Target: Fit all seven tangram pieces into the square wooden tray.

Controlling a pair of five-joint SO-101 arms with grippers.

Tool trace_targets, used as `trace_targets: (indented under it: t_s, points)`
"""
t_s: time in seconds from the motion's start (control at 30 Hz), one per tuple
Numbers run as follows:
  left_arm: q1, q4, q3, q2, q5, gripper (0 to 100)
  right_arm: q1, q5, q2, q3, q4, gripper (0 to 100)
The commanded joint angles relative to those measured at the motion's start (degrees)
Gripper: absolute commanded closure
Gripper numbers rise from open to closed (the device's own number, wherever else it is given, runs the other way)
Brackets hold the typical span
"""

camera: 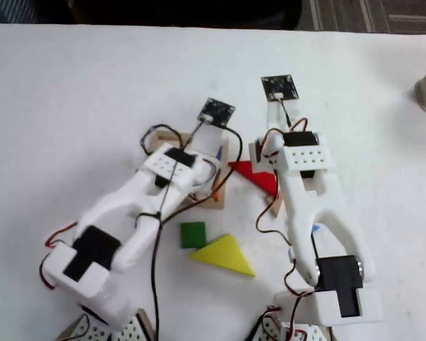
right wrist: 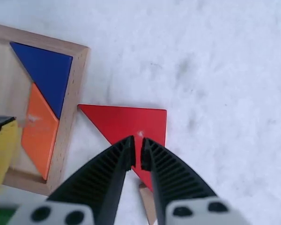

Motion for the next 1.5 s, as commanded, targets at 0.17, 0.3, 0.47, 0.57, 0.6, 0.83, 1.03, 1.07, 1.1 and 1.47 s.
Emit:
trace_targets:
  t_s: [0.17, 0.3, 0.47, 0.57, 0.6, 0.83, 1.03, 1.07, 1.1, 1.47]
  points:
    - [-11.6, -2.5, 0.0, -7.9, 0.0, 98, 0.7, -0.5, -2.2, -3.0, 2.2, 97.1]
    - [-13.3, -6.4, 2.2, -7.5, 0.0, 98, 1.3, 0.0, -8.5, -2.4, 8.1, 97.1]
    - [-18.0, -12.5, 4.0, -7.4, 0.0, 98, 4.8, 0.1, -13.3, 5.2, 7.3, 97.1]
    - [-21.8, -14.8, 4.0, -7.4, 0.0, 98, 6.6, 2.7, -15.6, 10.3, 6.5, 97.2]
    - [-22.7, -15.2, 3.8, -7.4, 0.0, 98, 7.1, 3.7, -16.6, 11.7, 6.5, 97.4]
    - [-23.5, -15.6, 3.8, -7.4, 0.0, 98, 5.6, 5.4, -27.6, 24.4, 6.2, 97.0]
    - [-23.5, -15.5, 4.2, -7.4, 0.0, 98, 3.2, -3.7, -29.3, 29.7, -1.1, 87.8]
    - [-23.5, -15.5, 4.2, -7.4, 0.0, 98, 2.6, -6.1, -28.5, 30.2, -2.2, 85.0]
    - [-23.5, -15.5, 4.2, -7.4, 0.0, 98, 1.7, -7.7, -27.4, 30.2, -2.9, 82.7]
    - [-23.5, -15.5, 4.2, -7.4, 0.0, 98, 0.0, -14.3, -8.6, 23.0, -10.1, 83.2]
